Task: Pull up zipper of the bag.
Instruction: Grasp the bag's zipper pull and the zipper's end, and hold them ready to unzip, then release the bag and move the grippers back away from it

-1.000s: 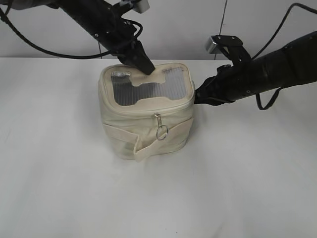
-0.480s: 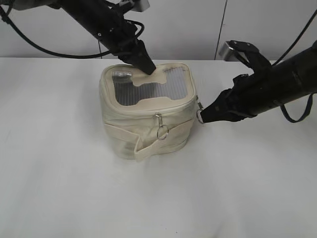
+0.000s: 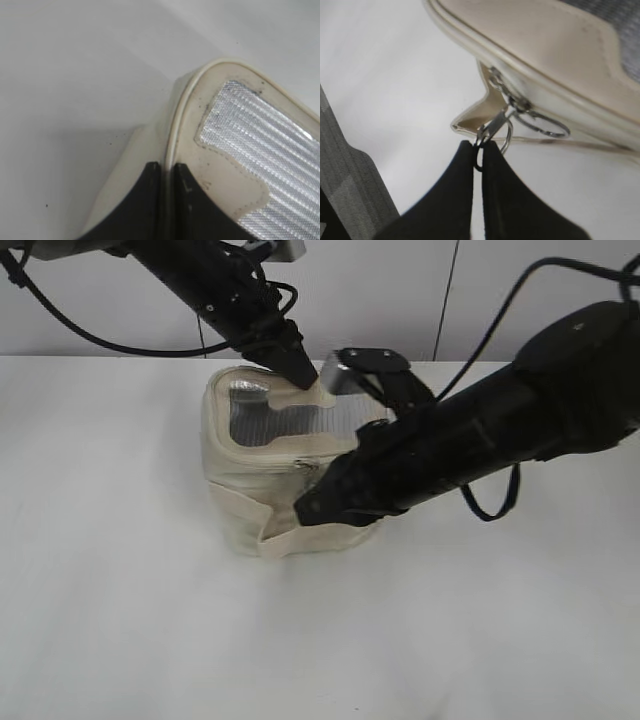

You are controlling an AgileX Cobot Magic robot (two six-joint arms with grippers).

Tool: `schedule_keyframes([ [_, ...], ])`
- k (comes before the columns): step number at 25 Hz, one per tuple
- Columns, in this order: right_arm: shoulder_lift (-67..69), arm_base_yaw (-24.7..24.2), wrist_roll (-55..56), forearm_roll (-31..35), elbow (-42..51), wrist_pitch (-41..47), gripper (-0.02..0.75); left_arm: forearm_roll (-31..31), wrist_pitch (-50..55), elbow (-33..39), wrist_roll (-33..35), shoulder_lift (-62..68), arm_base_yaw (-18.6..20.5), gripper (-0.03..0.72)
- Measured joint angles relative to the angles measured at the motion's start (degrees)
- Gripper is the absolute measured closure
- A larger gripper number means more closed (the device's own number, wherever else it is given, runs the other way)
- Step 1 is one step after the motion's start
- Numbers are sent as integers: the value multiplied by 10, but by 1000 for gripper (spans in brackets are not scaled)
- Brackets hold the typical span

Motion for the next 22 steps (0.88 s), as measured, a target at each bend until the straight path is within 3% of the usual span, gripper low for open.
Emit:
schedule_keyframes([
  [3, 12, 66, 8, 5, -19, -53, 715, 8, -1, 0, 1, -2, -7, 640],
  [6, 17, 93, 20, 13, -33, -48, 712, 8, -2, 0, 11, -2, -11, 638],
  [9, 17, 89, 76, -46, -33, -15, 568, 5, -5, 0, 12, -3, -11, 573],
  [11, 15, 69, 153, -124, -33, 1, 416, 5, -12, 0, 10, -6, -11, 473],
  [13, 1, 35, 220, -200, -31, 10, 316, 6, -15, 1, 0, -14, -11, 391],
  [19, -110, -92, 272, -257, -8, 79, 300, 12, -15, 4, -70, -79, -8, 421],
  [22, -180, -131, 298, -270, 24, 120, 300, 16, -27, 38, -101, -135, -8, 453],
])
